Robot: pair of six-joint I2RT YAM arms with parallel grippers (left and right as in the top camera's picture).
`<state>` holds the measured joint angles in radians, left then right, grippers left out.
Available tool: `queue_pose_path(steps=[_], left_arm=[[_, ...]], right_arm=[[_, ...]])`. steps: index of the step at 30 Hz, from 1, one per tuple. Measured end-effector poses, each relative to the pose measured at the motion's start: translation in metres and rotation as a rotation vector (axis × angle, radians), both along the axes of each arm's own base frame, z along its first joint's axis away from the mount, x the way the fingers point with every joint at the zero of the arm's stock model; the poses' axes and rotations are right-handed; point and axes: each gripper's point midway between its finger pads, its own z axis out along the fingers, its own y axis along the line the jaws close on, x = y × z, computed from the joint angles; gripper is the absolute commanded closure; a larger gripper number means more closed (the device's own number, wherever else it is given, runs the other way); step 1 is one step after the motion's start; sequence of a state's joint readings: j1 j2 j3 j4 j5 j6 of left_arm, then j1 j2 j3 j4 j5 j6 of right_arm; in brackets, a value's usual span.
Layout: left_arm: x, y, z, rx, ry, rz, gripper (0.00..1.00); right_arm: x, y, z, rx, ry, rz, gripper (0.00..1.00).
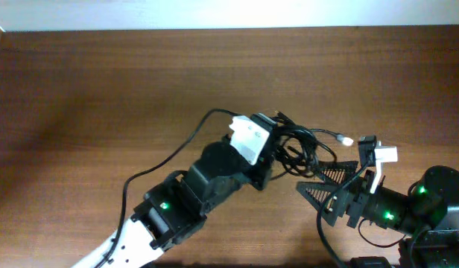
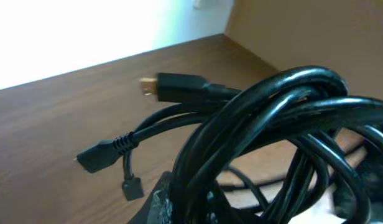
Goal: Untangle cables
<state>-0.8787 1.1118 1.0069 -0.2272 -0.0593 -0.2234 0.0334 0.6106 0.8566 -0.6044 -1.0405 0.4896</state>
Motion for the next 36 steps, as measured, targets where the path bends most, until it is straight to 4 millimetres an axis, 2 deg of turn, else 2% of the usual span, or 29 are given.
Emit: queue_pose_path(steps=[1,2,3,5,6,7,10,13,17,18,22,23,24,25,26,27,28,30,32,34,35,36], left_arm=[[-0.002,-0.004,-0.001,0.002,0.002,-0.012,1.00],[-0.004,-0.010,-0.005,0.008,0.006,-0.023,1.00],[-0.008,-0.019,-0.011,0.017,0.014,-0.048,1.00],[-0.017,-0.032,-0.011,0.009,0.007,-0.083,1.00],[-0.018,-0.033,-0.010,0.007,0.006,-0.087,1.00],[-0.018,-0.033,-0.009,0.003,0.004,-0.089,1.00],[-0.017,-0.033,-0.009,0.001,0.001,-0.085,1.00],[-0.014,-0.019,-0.023,0.081,0.022,-0.011,1.00],[0.002,0.022,-0.031,0.238,-0.032,0.216,1.00],[0.010,0.039,-0.032,0.287,-0.059,0.309,1.00],[0.026,0.085,-0.027,0.406,-0.136,0.556,1.00],[0.035,0.112,-0.025,0.452,-0.164,0.681,1.00],[0.037,0.120,-0.022,0.468,-0.180,0.727,1.00],[0.037,0.123,-0.021,0.472,-0.186,0.743,1.00],[0.037,0.124,-0.020,0.473,-0.190,0.752,1.00],[0.038,0.123,-0.017,0.457,-0.195,0.757,1.00],[0.040,0.118,-0.016,0.430,-0.194,0.746,1.00],[0.041,0.100,-0.015,0.353,-0.176,0.672,1.00],[0.040,0.058,-0.004,0.181,-0.154,0.501,1.00],[0.031,0.022,0.008,0.058,-0.138,0.321,1.00],[0.020,0.001,0.012,0.007,-0.121,0.194,1.00],[0.013,-0.008,0.010,-0.003,-0.107,0.135,1.00]], right_arm=[[0.000,0.000,0.001,0.000,-0.005,0.002,0.06],[0.000,0.000,0.001,0.000,-0.007,0.001,0.22],[0.000,0.000,0.001,-0.001,-0.008,0.001,0.46],[0.001,0.000,0.001,-0.008,-0.019,-0.001,0.81],[0.001,-0.001,0.000,-0.009,-0.017,-0.005,0.93],[0.002,-0.001,0.000,-0.011,-0.016,-0.010,0.96],[0.003,-0.002,-0.001,-0.015,-0.013,-0.018,0.96],[0.006,-0.002,-0.006,-0.015,0.015,-0.018,0.96],[0.009,0.001,-0.001,0.000,-0.011,0.007,0.96],[0.005,0.003,0.001,0.010,-0.011,0.030,0.96],[-0.008,0.009,0.009,0.041,-0.035,0.111,0.96],[-0.017,0.010,0.015,0.048,-0.058,0.134,0.96],[-0.019,0.011,0.016,0.051,-0.061,0.143,0.94],[-0.019,0.011,0.016,0.053,-0.059,0.146,0.87],[-0.020,0.011,0.016,0.053,-0.058,0.147,0.42],[-0.019,0.011,0.016,0.053,-0.058,0.147,0.25],[-0.019,0.010,0.013,0.051,-0.038,0.135,0.15],[-0.012,0.006,0.004,0.030,0.014,0.076,0.13],[0.000,0.001,-0.006,0.002,0.053,0.005,0.12],[0.011,-0.005,-0.012,-0.023,0.068,-0.055,0.12],[0.017,-0.008,-0.015,-0.036,0.072,-0.087,0.16],[0.018,-0.009,-0.016,-0.041,0.069,-0.098,0.16]])
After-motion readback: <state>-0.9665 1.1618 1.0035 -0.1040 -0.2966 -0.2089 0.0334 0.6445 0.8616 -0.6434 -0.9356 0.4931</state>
